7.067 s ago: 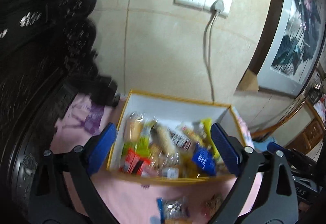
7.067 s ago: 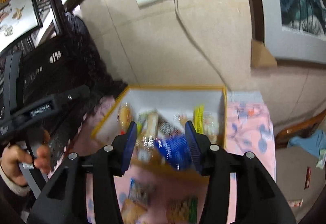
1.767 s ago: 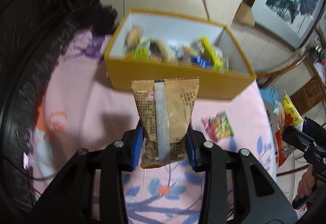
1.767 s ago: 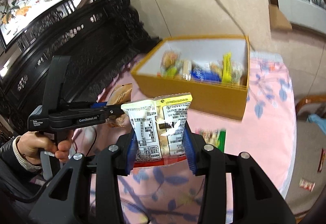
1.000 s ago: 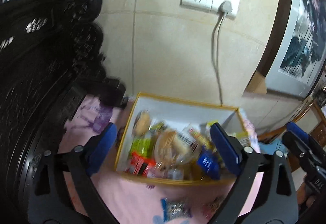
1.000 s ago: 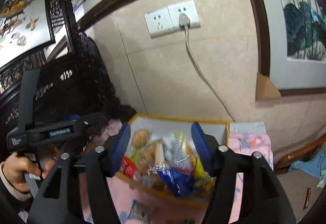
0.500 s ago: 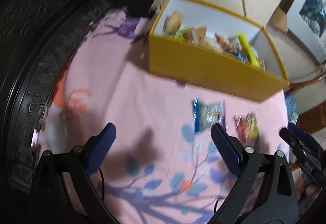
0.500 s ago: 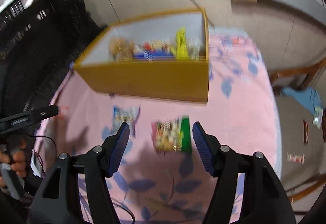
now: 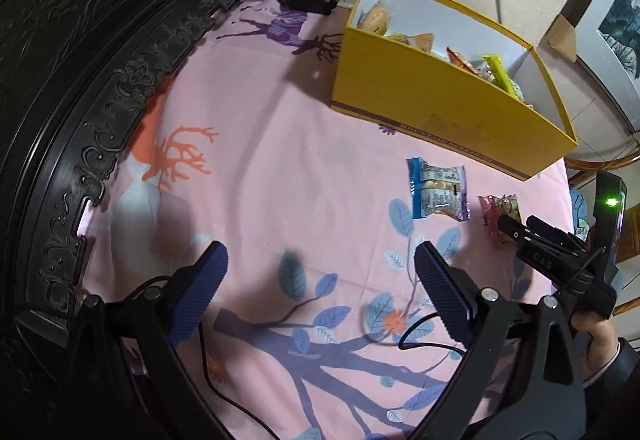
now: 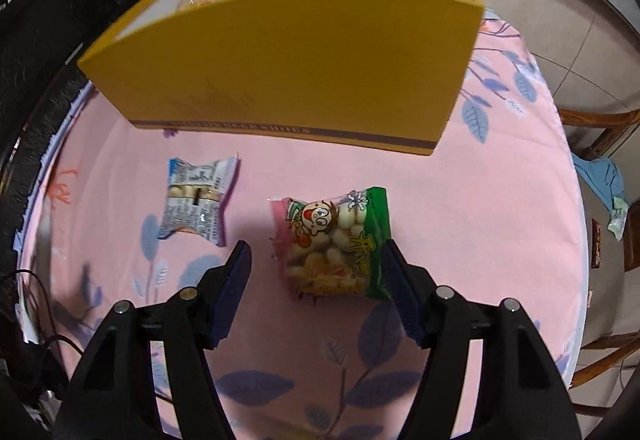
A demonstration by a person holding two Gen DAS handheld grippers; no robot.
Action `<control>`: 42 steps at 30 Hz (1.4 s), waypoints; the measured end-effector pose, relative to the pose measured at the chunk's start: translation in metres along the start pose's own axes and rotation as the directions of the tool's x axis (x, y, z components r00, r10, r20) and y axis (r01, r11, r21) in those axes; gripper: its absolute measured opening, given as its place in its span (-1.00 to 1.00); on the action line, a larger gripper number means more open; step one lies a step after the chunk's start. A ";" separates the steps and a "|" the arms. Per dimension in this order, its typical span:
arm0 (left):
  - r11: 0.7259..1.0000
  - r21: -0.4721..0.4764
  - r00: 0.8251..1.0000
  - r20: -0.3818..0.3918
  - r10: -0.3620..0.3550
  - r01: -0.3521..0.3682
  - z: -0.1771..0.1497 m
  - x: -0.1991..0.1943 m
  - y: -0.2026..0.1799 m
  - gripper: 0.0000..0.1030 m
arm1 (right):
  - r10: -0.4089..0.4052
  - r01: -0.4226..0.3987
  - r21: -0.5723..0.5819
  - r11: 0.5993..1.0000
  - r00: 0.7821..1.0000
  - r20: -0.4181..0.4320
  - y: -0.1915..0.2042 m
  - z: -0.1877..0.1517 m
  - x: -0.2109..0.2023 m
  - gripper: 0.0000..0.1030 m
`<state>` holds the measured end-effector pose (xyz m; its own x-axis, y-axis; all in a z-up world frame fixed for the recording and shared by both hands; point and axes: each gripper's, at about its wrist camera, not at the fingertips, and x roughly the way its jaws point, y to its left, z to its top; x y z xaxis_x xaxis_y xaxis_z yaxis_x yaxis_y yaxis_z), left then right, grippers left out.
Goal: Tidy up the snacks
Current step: 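Grasp the green-and-pink peanut bag with the right gripper, then grasp the blue-edged white packet with the left gripper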
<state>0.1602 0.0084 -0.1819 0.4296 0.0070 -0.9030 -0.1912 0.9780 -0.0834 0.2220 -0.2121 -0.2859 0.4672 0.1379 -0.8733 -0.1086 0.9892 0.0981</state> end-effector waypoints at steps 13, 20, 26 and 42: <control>0.999 0.036 0.999 -0.032 0.042 -0.041 -0.001 0.011 -0.005 0.89 | -0.047 0.047 -0.060 0.997 0.999 -0.005 -0.001 -0.008 0.023 0.65; 0.997 0.068 0.999 -0.037 0.039 -0.037 0.003 0.016 -0.014 0.89 | -0.084 0.085 -0.073 0.994 0.996 0.018 -0.008 -0.013 0.018 0.08; 0.996 0.088 1.000 -0.010 0.023 -0.022 0.023 0.020 -0.026 0.89 | -0.024 0.024 0.006 1.000 0.999 0.026 -0.026 -0.022 -0.001 0.04; 0.975 0.218 0.998 -0.045 -0.039 0.048 0.051 0.088 -0.120 0.91 | 0.094 -0.101 0.132 0.986 0.994 0.053 -0.035 -0.046 -0.053 0.05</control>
<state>0.2657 -0.0979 -0.2301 0.3963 -0.0405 -0.9172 0.0265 0.9991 -0.0326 0.1611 -0.2564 -0.2650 0.5007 0.2330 -0.8336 -0.0379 0.9681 0.2478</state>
